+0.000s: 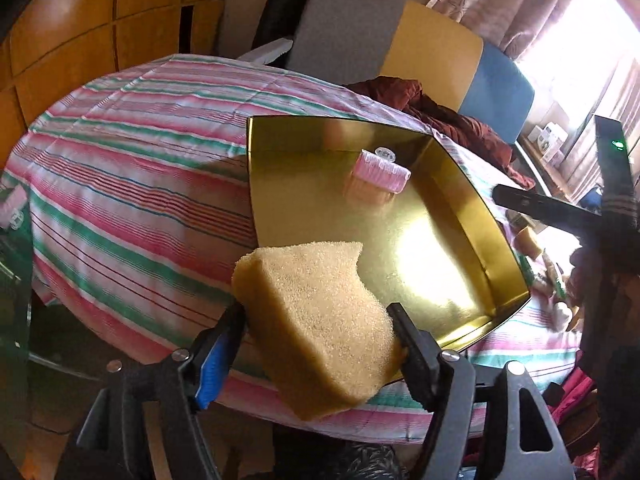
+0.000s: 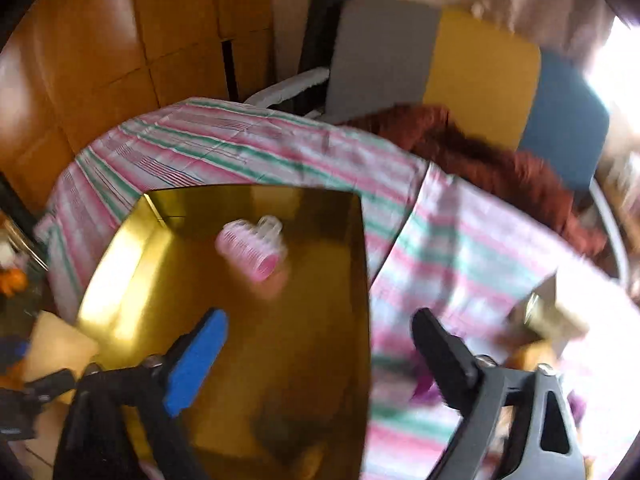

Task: Organize objects
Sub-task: 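Place the roller in the gold tray with the right tool while the left tool drops the sponge there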

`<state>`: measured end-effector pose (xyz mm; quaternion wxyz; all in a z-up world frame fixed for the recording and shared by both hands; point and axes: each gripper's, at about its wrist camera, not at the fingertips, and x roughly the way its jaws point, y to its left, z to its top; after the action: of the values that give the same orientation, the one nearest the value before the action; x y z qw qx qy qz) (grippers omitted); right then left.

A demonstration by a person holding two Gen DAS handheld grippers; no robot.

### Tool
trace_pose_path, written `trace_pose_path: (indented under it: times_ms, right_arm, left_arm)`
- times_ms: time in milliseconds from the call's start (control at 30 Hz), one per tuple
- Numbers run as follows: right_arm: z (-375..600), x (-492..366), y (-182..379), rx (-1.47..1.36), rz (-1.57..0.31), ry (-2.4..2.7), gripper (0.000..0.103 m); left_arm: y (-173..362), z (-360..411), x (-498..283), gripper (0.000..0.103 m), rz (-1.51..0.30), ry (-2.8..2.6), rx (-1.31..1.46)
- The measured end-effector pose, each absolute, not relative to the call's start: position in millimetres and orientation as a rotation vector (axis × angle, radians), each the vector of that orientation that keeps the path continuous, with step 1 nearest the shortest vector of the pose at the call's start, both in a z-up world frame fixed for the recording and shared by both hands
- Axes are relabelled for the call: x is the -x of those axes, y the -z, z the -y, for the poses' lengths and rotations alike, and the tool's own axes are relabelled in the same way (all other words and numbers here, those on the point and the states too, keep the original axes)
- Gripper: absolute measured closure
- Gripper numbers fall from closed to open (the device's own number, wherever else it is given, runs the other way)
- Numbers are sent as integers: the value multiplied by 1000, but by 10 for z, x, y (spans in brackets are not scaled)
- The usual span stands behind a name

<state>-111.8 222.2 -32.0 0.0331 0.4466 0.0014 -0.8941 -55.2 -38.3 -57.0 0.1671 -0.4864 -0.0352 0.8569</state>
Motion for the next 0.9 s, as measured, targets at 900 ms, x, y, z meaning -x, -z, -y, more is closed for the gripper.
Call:
trace_pose_path:
  times_ms: [900]
  right_arm:
    - [-2621, -26, 293, -1244, 127, 2946, 18]
  left_arm:
    - [201, -39, 352, 22, 57, -2534, 1207]
